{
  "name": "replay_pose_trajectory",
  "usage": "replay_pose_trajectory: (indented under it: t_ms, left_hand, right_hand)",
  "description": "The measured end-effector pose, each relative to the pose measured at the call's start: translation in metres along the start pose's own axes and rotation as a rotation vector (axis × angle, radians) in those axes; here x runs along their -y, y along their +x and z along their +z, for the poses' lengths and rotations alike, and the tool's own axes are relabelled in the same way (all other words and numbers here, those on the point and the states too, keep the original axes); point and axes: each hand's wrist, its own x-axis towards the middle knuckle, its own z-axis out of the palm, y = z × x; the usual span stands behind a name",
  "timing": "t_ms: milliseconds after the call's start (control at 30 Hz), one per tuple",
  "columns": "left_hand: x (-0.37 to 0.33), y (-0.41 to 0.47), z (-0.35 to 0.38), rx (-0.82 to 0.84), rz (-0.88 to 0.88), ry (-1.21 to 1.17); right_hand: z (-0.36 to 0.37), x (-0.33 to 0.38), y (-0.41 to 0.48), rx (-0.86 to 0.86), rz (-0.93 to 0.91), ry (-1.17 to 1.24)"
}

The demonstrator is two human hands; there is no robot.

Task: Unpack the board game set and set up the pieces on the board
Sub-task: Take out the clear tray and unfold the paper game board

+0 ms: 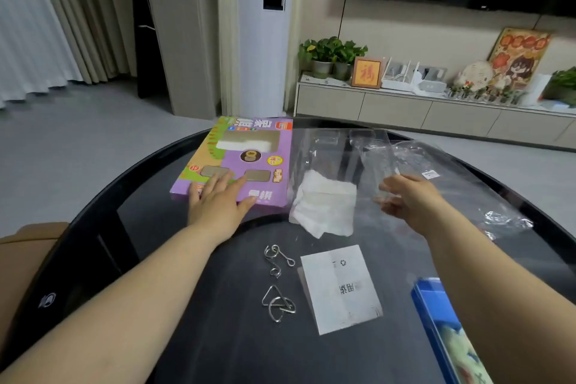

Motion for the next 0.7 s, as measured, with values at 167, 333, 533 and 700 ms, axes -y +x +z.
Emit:
replay_pose_trajectory:
  t_ms: [167, 333, 533, 700]
  left_hand:
    - [0.013, 0.013, 0.009, -0.076, 0.024, -0.002]
    - [0.02, 0.022, 0.013, -0.168, 0.007, -0.093]
    - [0.024, 0.021, 0.015, -0.268, 0.018, -0.204]
    - [0.02, 0.005, 0.011, -0.368, 0.093, -0.343]
  right_hand:
    - [0.013, -0.001, 0.017, 0.041, -0.011, -0.079]
    - [0.028, -0.002, 0.029, -0.067, -0.138, -0.307]
    - [0.039, -0.005, 0.034, -0.134, -0.242, -0.694]
    - [0.034, -0.001, 0.024, -0.204, -0.345, -0.8]
